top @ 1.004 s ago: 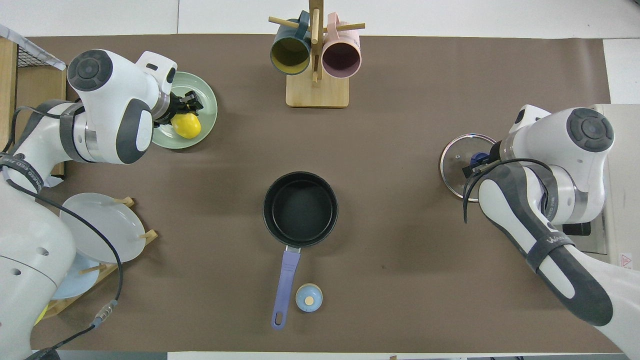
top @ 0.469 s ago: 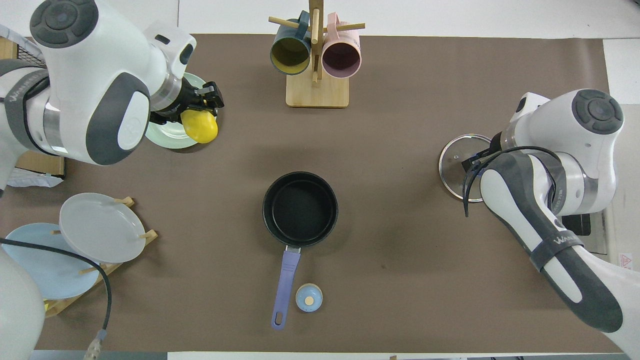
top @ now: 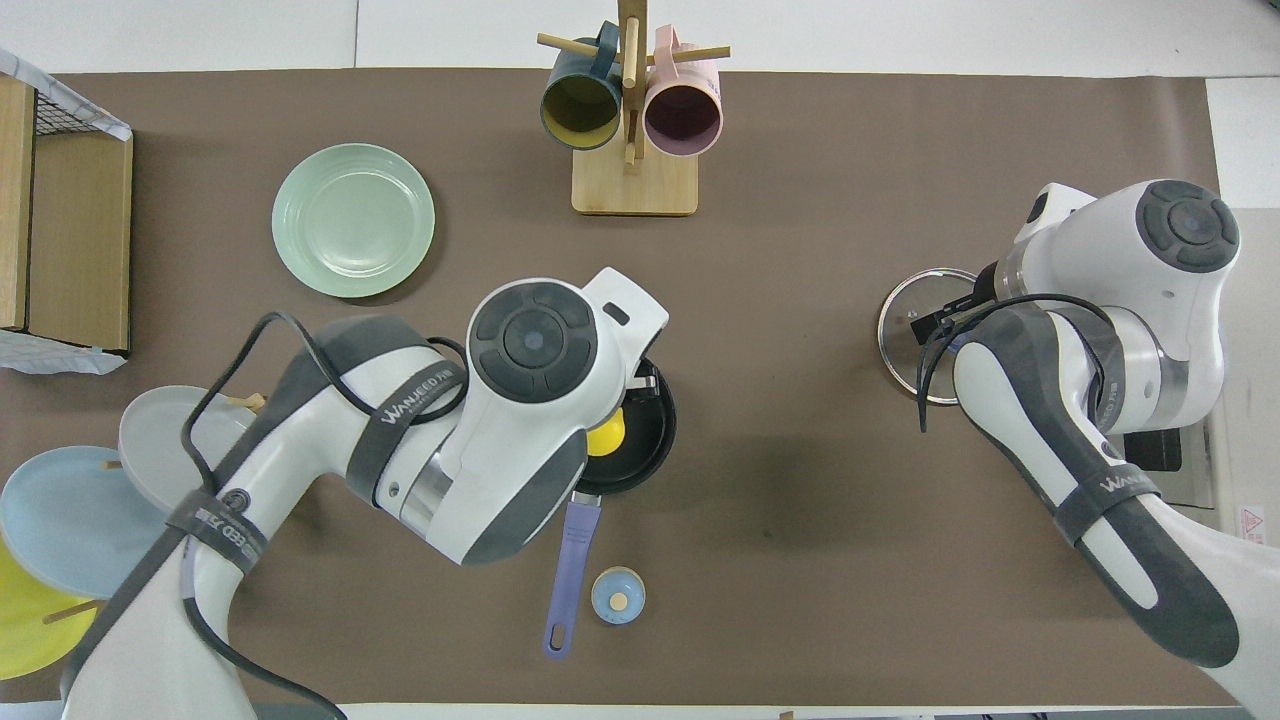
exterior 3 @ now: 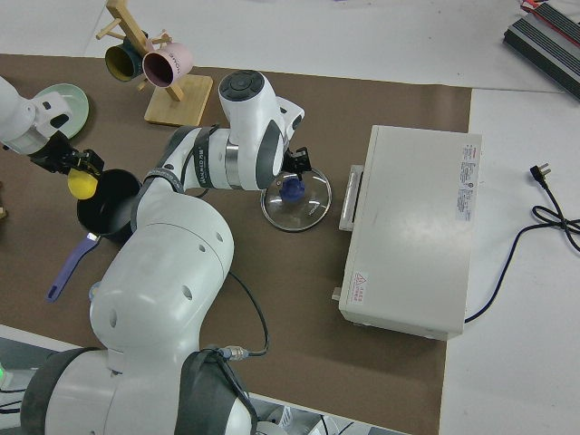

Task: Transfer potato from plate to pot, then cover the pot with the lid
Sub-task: 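Carry the potato with the left gripper over the black saucepan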

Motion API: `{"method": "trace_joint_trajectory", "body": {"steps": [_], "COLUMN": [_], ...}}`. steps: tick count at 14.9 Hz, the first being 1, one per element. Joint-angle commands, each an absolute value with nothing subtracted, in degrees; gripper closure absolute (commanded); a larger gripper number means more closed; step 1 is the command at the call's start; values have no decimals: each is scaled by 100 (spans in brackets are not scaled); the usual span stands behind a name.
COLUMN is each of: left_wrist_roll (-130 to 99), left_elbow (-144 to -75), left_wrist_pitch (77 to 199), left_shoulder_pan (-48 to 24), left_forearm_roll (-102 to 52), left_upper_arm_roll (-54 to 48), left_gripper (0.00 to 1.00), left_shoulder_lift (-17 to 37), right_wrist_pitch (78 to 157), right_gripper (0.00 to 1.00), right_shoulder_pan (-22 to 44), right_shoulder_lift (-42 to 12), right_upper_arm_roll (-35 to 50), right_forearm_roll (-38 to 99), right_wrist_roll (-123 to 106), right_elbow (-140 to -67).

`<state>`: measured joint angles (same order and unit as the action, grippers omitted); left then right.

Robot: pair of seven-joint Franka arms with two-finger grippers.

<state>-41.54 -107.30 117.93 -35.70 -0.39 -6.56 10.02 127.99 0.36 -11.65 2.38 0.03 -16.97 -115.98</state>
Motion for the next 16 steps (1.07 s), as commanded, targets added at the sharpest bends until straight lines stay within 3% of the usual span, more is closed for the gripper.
{"method": "trace_joint_trajectory", "body": {"steps": [1,6,7,12,16], "left_wrist_roll": [-4105,-4069,-4069,-4174,-4245], "left_elbow": [-11426,-11908,-11970,-12076,-12076], "left_wrist_pitch": [12313,13191,13245,13385,13518], "left_shoulder_pan": [-3648,-3674,-3717,-3858,-3964], "left_forearm_roll": [-88,-79,-79,-79,-53], "left_upper_arm_roll": [-545,-536,-536,-527,-519], "left_gripper": [100,100,100,100,100], "left_shoulder_lift": [667,887,940,1115,1248], "right_wrist_pitch": [13165,13359,13359,13272,12720], "right_gripper": [0,2,11,100,100], "right_shoulder_pan": [-132,-132,-132,-141,-62], "right_shoulder_lift": [-1064,-976,-976,-993,-1028], "right_upper_arm_roll": [281,281,281,281,281], "right_forearm_roll": [132,132,132,132,123], "right_wrist_roll": [-1731,-1696,-1705,-1740,-1662], "right_elbow": [-12022,-12287,-12287,-12173,-11727]}}
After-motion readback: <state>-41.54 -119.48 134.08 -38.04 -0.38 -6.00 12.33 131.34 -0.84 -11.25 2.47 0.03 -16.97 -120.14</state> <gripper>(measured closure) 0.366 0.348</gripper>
